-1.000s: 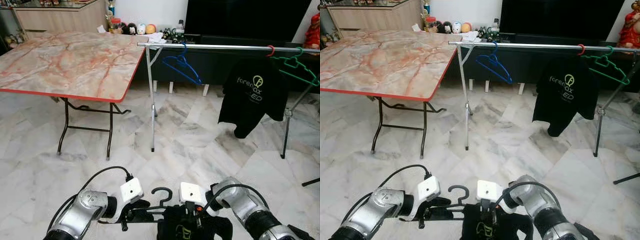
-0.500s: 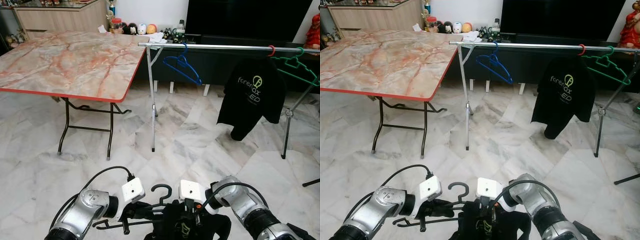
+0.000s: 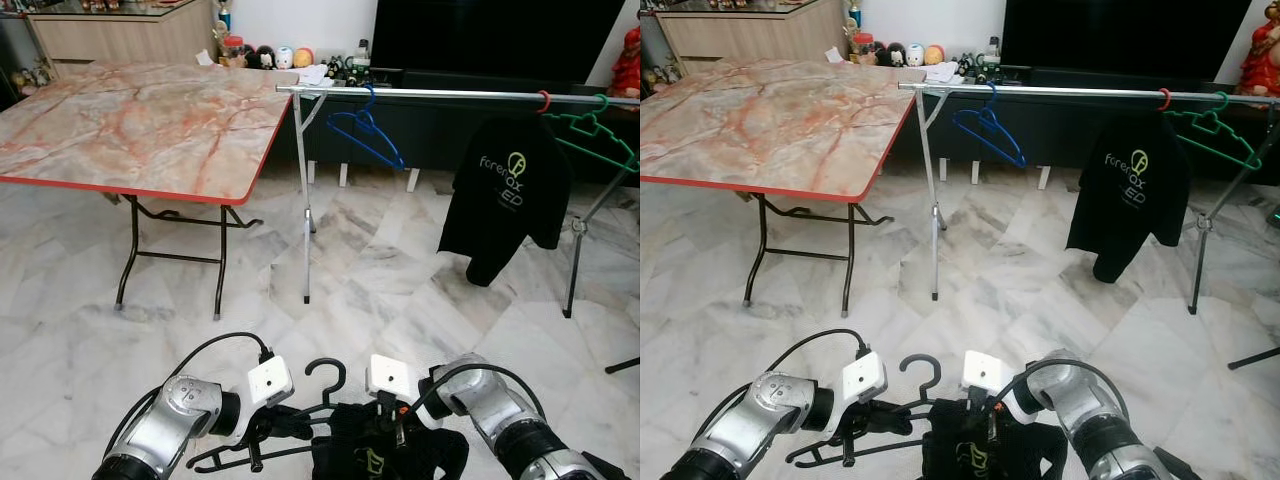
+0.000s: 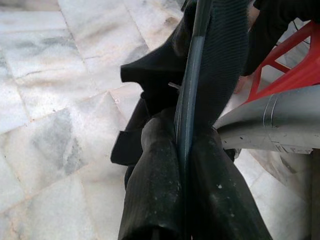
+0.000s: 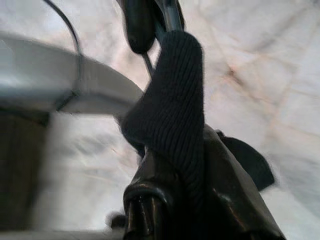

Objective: Hang hanger

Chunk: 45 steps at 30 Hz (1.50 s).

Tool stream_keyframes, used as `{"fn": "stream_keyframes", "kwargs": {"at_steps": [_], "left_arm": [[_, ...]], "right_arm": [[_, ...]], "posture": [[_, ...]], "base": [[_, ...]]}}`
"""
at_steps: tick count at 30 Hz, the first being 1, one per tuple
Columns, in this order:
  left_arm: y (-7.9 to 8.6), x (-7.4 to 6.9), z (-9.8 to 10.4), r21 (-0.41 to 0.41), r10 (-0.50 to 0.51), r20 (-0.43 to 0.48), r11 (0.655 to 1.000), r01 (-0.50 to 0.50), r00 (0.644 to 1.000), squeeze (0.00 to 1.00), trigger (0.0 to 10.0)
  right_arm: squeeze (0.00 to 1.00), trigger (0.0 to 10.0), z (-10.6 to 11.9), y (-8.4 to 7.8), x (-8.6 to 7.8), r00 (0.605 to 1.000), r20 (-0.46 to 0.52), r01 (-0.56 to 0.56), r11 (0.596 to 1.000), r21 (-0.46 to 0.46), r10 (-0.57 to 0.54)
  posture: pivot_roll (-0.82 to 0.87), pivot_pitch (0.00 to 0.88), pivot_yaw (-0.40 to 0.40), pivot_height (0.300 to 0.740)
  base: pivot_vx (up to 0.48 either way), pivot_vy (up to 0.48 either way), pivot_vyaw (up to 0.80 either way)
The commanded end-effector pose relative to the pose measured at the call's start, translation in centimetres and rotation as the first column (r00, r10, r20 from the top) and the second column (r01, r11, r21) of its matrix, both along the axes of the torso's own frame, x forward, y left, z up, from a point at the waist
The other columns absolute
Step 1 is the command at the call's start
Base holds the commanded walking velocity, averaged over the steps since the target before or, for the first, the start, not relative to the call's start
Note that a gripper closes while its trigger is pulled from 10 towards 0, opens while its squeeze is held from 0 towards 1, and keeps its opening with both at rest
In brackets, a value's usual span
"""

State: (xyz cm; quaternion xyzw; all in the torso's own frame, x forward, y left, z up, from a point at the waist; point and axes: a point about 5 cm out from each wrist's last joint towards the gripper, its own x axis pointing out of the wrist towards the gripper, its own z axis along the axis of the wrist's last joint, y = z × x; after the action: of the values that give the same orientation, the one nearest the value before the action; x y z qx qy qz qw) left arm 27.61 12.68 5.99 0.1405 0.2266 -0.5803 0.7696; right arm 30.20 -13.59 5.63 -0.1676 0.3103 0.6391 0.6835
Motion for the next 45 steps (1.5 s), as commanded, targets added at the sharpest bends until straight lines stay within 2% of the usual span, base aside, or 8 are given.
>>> {"fn": "stream_keyframes", "kwargs": {"at_steps": [1,4,6,31,32,33,34,45], "left_arm": [[0.4,0.5,0.1,0.004,0.040,0.009,0.999,-0.040,0.999,0.00,0.0],[0.4,0.5,0.1,0.005,0.040,0.009,0.999,-0.040,0.999,0.00,0.0],[0.4,0.5,0.1,0.004,0.041,0.009,0.999,-0.041,0.999,0.00,0.0],[0.0,0.4,0.0,-0.008,0.038,0.012,0.999,-0.038,0.999,0.00,0.0],[0.0,0.4,0.0,-0.009,0.038,0.012,0.999,-0.038,0.999,0.00,0.0],[0.0,0.4,0.0,-0.009,0.038,0.012,0.999,-0.038,0.999,0.00,0.0],[0.0,0.4,0.0,-0.010,0.040,0.013,0.999,-0.040,0.999,0.00,0.0],[0.6,0.4,-0.2,-0.001,0.055,0.015,0.998,-0.055,0.998,0.00,0.0]], "right_arm": [[0.95,10.0,0.8,1.1,-0.4,0.997,-0.039,-0.056,0.988,0.143,0.062],[0.76,10.0,0.5,0.7,-0.7,0.996,-0.058,-0.056,0.986,0.156,0.066],[0.00,10.0,0.2,0.4,-1.0,0.996,-0.061,-0.055,0.986,0.159,0.066],[0.00,10.0,2.1,-0.5,-0.4,0.966,-0.202,0.252,0.781,0.571,-0.164],[0.00,5.9,2.1,-0.5,-0.4,0.961,-0.214,0.268,0.769,0.580,-0.174],[0.00,5.9,2.1,-0.5,-0.4,0.958,-0.222,0.278,0.763,0.584,-0.179],[0.00,0.0,2.0,-0.6,-0.5,0.956,-0.227,0.285,0.760,0.584,-0.184],[0.00,0.0,0.7,-2.9,-0.3,0.873,-0.190,0.475,0.697,0.538,-0.449]], "posture": [[0.05,0.057,0.007,0.740],[0.05,0.057,0.007,0.740],[0.04,0.058,0.005,0.740],[0.04,0.062,0.009,0.740],[0.04,0.063,0.009,0.740],[0.04,0.063,0.009,0.740],[0.04,0.064,0.009,0.740],[0.04,0.067,0.006,0.740]], "base": [[0.000,0.000,0.00],[0.000,0.000,0.00],[0.000,0.000,0.00],[0.000,0.000,0.00],[0.000,0.000,0.00],[0.000,0.000,0.00],[0.000,0.000,0.00],[0.000,0.000,0.00]]}}
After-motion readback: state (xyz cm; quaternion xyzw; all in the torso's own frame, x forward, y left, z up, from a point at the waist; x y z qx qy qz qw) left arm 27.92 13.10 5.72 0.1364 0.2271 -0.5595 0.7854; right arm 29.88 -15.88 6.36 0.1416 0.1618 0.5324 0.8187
